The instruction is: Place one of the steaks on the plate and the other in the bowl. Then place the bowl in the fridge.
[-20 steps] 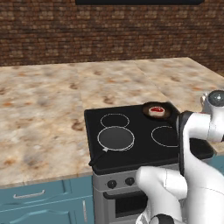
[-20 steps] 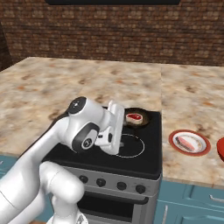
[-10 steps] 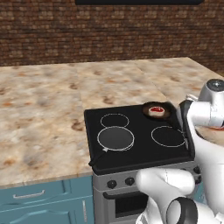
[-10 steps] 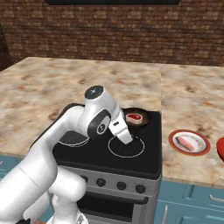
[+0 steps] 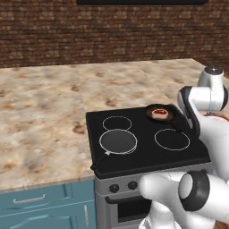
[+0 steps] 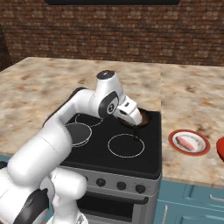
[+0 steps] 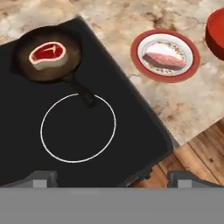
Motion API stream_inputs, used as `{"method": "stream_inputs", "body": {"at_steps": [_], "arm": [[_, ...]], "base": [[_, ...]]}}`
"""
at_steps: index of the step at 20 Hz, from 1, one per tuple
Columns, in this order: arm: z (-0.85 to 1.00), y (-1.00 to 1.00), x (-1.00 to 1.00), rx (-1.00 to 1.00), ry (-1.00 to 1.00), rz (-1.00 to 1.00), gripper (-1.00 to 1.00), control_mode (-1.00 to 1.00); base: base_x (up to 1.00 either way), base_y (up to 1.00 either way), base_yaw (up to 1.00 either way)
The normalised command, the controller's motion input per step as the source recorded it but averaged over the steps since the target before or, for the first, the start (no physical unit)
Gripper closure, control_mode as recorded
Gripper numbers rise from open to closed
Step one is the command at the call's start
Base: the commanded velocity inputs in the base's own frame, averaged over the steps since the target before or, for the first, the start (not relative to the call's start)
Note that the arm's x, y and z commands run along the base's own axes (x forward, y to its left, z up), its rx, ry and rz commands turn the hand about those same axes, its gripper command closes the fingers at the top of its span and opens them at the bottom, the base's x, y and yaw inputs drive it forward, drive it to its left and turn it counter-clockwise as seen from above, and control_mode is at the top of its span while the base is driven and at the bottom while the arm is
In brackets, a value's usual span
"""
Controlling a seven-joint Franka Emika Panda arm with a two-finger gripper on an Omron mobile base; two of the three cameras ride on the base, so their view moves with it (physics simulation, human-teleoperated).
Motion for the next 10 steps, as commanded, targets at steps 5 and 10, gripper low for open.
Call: {"method": "stream_inputs", "body": {"at_steps": [5,10], "arm": [[-0.06,0.03,0.32,-0.09,0.05,0.35,-1.00,-1.00],[-0.25,0.20,0.31,-0.13,0.00,0.20,-1.00,-1.00]], "base": [[0.00,0.00,0.00],[0.00,0.00,0.00]]}}
